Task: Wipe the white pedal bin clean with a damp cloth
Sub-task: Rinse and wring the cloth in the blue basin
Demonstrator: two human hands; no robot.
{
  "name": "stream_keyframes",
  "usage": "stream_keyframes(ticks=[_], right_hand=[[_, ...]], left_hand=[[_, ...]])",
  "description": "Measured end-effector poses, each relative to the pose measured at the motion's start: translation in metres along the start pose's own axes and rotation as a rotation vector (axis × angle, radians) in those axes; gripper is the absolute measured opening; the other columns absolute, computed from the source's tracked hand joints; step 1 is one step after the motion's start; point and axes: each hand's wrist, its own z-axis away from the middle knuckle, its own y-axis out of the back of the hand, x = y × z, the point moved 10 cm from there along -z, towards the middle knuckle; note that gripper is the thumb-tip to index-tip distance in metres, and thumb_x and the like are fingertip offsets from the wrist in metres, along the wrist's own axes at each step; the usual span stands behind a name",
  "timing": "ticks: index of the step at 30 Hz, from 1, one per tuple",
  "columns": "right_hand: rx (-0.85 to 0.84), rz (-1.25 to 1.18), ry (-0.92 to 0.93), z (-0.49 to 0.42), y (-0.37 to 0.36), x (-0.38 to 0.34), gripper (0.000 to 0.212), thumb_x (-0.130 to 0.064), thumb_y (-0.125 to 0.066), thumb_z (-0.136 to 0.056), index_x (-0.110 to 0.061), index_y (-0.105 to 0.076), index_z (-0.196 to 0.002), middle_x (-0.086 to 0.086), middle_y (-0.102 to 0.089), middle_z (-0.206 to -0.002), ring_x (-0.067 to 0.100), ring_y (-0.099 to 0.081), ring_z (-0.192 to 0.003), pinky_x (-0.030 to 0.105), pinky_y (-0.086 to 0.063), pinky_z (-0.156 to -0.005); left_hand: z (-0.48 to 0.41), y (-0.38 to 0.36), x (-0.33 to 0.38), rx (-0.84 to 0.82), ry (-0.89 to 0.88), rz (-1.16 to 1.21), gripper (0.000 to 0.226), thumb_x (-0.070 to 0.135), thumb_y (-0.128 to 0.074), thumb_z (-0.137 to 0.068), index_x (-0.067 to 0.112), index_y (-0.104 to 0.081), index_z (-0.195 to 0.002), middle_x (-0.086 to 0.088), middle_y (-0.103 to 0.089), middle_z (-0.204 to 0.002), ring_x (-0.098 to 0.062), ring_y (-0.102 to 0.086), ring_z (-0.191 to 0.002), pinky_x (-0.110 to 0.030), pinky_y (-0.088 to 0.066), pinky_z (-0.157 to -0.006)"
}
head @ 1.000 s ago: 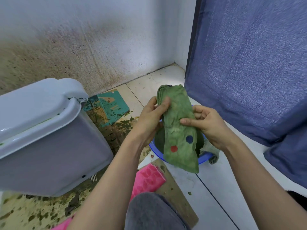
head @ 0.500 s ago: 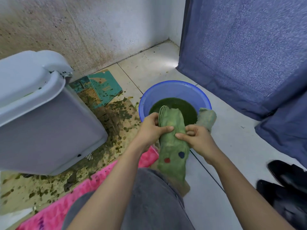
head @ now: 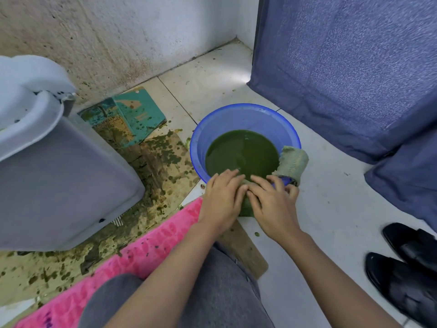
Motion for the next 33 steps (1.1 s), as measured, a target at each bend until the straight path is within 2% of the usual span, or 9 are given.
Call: stream_keyframes(ticks=[5, 12, 14, 18, 22, 24, 26, 30, 33], right_hand=[[0.015, -0.077, -0.015, 0.005, -0.010, 0.005, 0.031, -0.031, -0.037, -0.097, -0.030, -0.067, -0.106, -0.015, -0.066, -0.109, 0.010, -0.056, -0.114, 0.044, -0.029, -0.093], [0.151, -0.353, -0.069, 0.009, 0.001, 0.015, 0.021, -0.021, -0.056, -0.097, -0.021, -0.071, -0.112, -0.010, -0.065, -0.119, 0.011, -0.053, -0.120, 0.037, -0.029, -0.097], [0.340, -0.605, -0.251, 0.014, 0.017, 0.041, 0.017, -0.015, -0.059, -0.096, -0.015, -0.070, -0.110, -0.012, -0.062, -0.114, 0.013, -0.055, -0.113, 0.035, -0.041, -0.095], [0.633, -1.040, -1.000, 0.042, 0.001, 0.118, 0.023, -0.024, -0.058, -0.097, -0.011, -0.057, -0.115, 0.001, -0.056, -0.115, 0.021, -0.056, -0.099, 0.008, -0.044, -0.071], [0.241, -1.634, -1.514, 0.040, -0.070, 0.118, 0.060, -0.052, -0.047, -0.098, -0.005, -0.045, -0.135, 0.011, -0.051, -0.116, 0.027, -0.056, -0.104, 0.037, -0.047, -0.095], [0.083, -2.058, -1.536, 0.030, -0.088, 0.097, 0.066, -0.060, -0.047, -0.095, -0.004, -0.044, -0.130, 0.018, -0.055, -0.121, 0.035, -0.056, -0.116, 0.047, -0.042, -0.105], [0.096, -2.296, -1.485, 0.022, -0.090, 0.092, 0.063, -0.056, -0.055, -0.092, -0.001, -0.053, -0.122, 0.019, -0.063, -0.114, 0.034, -0.062, -0.105, 0.045, -0.046, -0.100], [0.268, -2.296, -1.402, 0.019, -0.082, 0.108, 0.037, -0.029, -0.060, -0.096, -0.007, -0.061, -0.126, 0.010, -0.066, -0.119, 0.022, -0.063, -0.110, 0.032, -0.048, -0.101], [0.388, -2.239, -1.270, 0.017, -0.064, 0.124, 0.018, -0.013, -0.058, -0.096, -0.008, -0.063, -0.113, 0.007, -0.068, -0.108, 0.018, -0.066, -0.096, 0.029, -0.053, -0.089]], left_hand=[[0.005, -0.012, 0.004, 0.018, 0.008, -0.067, 0.042, 0.033, -0.034, -0.105, 0.014, -0.071, -0.106, -0.001, -0.071, -0.097, -0.022, -0.062, -0.100, -0.041, -0.030, -0.113], [0.003, -0.012, 0.003, 0.036, 0.029, -0.062, 0.047, 0.035, -0.030, -0.103, 0.012, -0.071, -0.096, -0.003, -0.068, -0.089, -0.026, -0.060, -0.092, -0.038, -0.033, -0.107], [-0.001, -0.013, 0.000, 0.028, 0.067, -0.055, 0.039, 0.033, -0.038, -0.105, 0.012, -0.069, -0.095, -0.002, -0.068, -0.089, -0.025, -0.060, -0.094, -0.038, -0.030, -0.111], [-0.016, -0.009, 0.011, 0.064, 0.129, 0.022, 0.028, 0.028, -0.048, -0.104, 0.013, -0.069, -0.093, -0.002, -0.067, -0.091, -0.023, -0.058, -0.095, -0.039, -0.031, -0.111], [-0.043, -0.020, 0.029, 0.021, 0.234, 0.189, 0.030, 0.029, -0.049, -0.103, 0.009, -0.070, -0.096, -0.008, -0.069, -0.093, -0.028, -0.057, -0.090, -0.039, -0.043, -0.085], [-0.054, -0.035, 0.034, -0.061, 0.293, 0.226, 0.033, 0.031, -0.048, -0.103, 0.008, -0.069, -0.094, -0.010, -0.068, -0.089, -0.031, -0.059, -0.088, -0.042, -0.047, -0.083], [-0.059, -0.049, 0.037, -0.132, 0.356, 0.286, 0.033, 0.033, -0.048, -0.103, 0.008, -0.068, -0.095, -0.011, -0.069, -0.087, -0.032, -0.062, -0.087, -0.043, -0.049, -0.080], [-0.061, -0.057, 0.033, -0.155, 0.449, 0.370, 0.029, 0.030, -0.050, -0.102, 0.008, -0.069, -0.103, -0.006, -0.068, -0.089, -0.023, -0.060, -0.085, -0.031, -0.042, -0.070], [-0.056, -0.047, 0.028, -0.111, 0.476, 0.411, 0.020, 0.022, -0.055, -0.100, 0.010, -0.070, -0.107, -0.002, -0.070, -0.097, -0.014, -0.058, -0.085, -0.023, -0.039, -0.072]])
